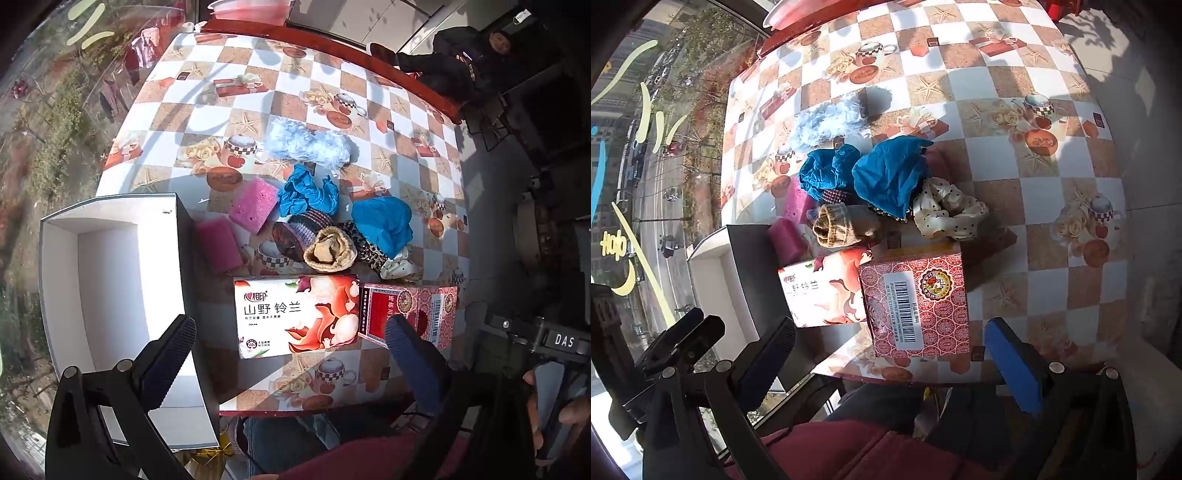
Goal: Organize soft objects
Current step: 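Grasp the fluffy light-blue duster with the left gripper while the right grasps the blue cloth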
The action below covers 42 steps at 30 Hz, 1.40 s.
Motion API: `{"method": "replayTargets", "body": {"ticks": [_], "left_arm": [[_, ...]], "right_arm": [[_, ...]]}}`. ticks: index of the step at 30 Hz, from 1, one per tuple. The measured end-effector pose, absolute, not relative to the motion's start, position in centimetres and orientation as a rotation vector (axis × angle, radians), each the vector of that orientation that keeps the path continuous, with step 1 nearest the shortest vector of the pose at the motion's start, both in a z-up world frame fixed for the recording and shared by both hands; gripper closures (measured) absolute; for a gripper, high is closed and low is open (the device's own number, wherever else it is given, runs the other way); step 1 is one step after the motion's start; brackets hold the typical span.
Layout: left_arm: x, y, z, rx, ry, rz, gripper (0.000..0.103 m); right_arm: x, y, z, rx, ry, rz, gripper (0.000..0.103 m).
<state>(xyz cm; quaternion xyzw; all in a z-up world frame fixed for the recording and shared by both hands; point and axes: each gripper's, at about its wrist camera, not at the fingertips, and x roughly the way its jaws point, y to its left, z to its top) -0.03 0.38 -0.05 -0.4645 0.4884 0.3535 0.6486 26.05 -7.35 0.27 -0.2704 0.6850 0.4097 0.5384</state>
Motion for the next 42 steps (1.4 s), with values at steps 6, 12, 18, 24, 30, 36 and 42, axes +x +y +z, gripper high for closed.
{"method": "replayTargets", "body": {"ticks": [6,12,18,24,30,36,42], "left_arm": [[0.0,2.5,-1.0,-1.043,1.119,0.843,0.001],[1.2,5.4,-2.0,-1.001,1.148,0.847,0.001],[3.3,8.1,-3.0,-0.972,1.130,0.846,0.001],[6.7,10.6,-3.6,-0.874,1.140,0.849,0.001],[10.0,13.6,-6.3,-0.898,1.194,0.827,0.001],[13.0,16.3,-9.3,-0.913,1.227,0.843,0.001],[15.1,18.7,-12.7,-0.924,1.261,0.850,0.001]], "right_arm": [[27.2,-6.5,0.0,-0.652,1.620,0.940,0.000],[28.1,-6.2,-0.7,-0.669,1.615,0.915,0.000],[28.6,-5.4,-1.5,-0.693,1.618,0.910,0.000],[28.9,-3.8,-1.9,-0.745,1.575,0.934,0.000],[29.1,-1.5,-3.4,-0.781,1.580,0.995,0.000],[28.8,0.7,-5.6,-0.840,1.567,1.027,0.000],[28.1,2.8,-7.9,-0.901,1.562,1.040,0.000]]}}
